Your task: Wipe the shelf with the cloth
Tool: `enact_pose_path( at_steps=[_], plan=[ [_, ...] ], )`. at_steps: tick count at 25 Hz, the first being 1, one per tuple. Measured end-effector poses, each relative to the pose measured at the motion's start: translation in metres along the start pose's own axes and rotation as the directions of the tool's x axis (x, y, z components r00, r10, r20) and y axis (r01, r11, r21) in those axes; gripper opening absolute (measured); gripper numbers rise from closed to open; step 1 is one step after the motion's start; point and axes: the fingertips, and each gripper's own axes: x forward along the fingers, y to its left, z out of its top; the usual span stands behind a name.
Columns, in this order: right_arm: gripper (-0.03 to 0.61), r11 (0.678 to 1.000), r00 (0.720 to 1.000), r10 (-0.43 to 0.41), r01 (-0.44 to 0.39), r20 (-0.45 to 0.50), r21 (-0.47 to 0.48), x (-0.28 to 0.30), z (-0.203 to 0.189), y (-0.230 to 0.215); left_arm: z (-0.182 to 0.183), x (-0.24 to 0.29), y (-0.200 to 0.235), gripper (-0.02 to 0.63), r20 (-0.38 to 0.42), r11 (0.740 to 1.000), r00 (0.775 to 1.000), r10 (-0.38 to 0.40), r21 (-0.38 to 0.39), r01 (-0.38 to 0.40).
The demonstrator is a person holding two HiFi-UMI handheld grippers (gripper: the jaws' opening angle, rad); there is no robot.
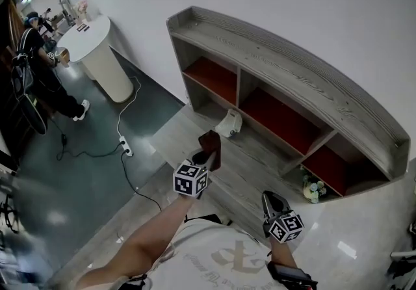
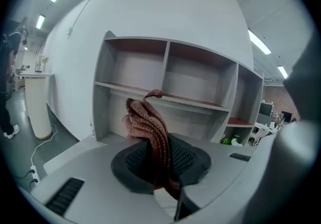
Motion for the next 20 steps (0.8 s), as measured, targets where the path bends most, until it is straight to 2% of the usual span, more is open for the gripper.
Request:
enact_pose_path(
  at_steps=[5,9,13,20],
  plan=[
    [0.005,0.998,0.998,0.061,-0.061,-0.004,-0.001,0.021,0.0,0.006,-0.007,-0.026,0.018,0.069,0.014,0.999,0.999,0.039,-0.001,-0.039],
    [0.005,0.995,0.996,0.093,-0.093,-0.011,-0.02,0.037,0.002,0.017,-0.007,-0.027,0.031,0.068,0.017,0.999,0.999,0.05,-0.004,-0.05],
    [0.005,0.996,0.997,0.077,-0.077,-0.01,-0.035,0.058,0.007,0.016,0.003,-0.015,0.04,0.069,0.035,1.0,0.999,0.012,0.008,-0.013],
    [0.005,0.999,1.0,-0.016,0.016,0.004,-0.037,0.097,0.018,0.018,0.024,0.015,0.068,0.069,0.031,0.992,0.993,-0.112,0.055,0.111]
  ],
)
